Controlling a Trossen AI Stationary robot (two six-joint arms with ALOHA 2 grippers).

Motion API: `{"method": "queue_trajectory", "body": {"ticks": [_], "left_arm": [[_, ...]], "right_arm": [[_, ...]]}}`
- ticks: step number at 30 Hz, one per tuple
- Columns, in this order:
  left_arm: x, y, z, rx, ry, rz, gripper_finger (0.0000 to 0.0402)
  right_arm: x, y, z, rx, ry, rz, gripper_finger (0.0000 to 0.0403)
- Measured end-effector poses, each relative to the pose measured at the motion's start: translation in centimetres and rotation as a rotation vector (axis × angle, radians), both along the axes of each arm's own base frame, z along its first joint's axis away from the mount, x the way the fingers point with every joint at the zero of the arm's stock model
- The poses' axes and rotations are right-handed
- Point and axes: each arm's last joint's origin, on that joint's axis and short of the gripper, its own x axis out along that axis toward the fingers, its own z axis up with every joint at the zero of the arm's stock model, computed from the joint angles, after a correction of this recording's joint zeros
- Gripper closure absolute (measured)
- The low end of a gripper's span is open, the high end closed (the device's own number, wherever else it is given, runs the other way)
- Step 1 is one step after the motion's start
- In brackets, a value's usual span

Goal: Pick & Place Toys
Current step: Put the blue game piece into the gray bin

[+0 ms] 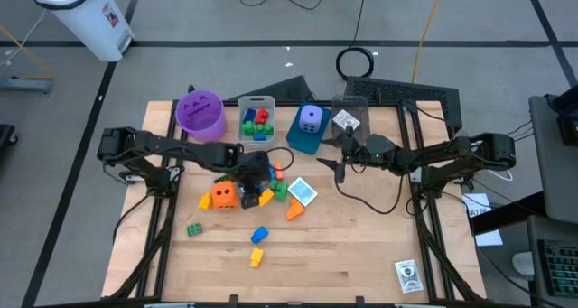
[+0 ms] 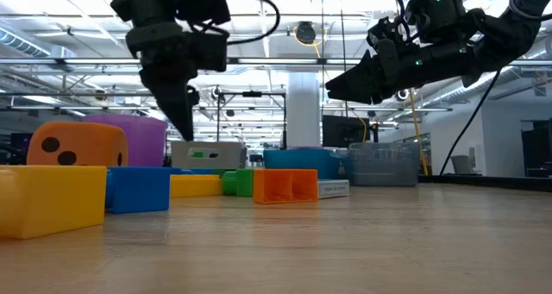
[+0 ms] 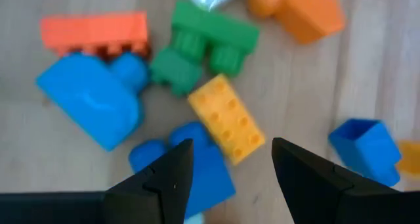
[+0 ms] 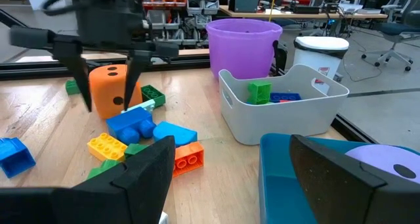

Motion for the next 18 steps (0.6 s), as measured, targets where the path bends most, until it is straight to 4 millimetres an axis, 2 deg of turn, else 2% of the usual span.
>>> {"method": "queue_trajectory", "body": {"ticks": [6, 12, 18], "left_arm": [[-0.6, 1.2, -0.2, 0.009, 0.055, 0.015, 0.0188], [-0.1, 1.7, 0.0, 0.020, -0.003, 0.015, 0.0188], [1.0, 1.6, 0.6, -0.007, -0.143, -0.057, 0.0188]], "right_arm": [[0.0, 0.0, 0.0, 0.000, 0.000, 0.000, 0.0115], [0.0, 0.0, 0.0, 0.000, 0.000, 0.000, 0.0115], [0.0, 0.0, 0.0, 0.000, 0.000, 0.000, 0.0115]]}}
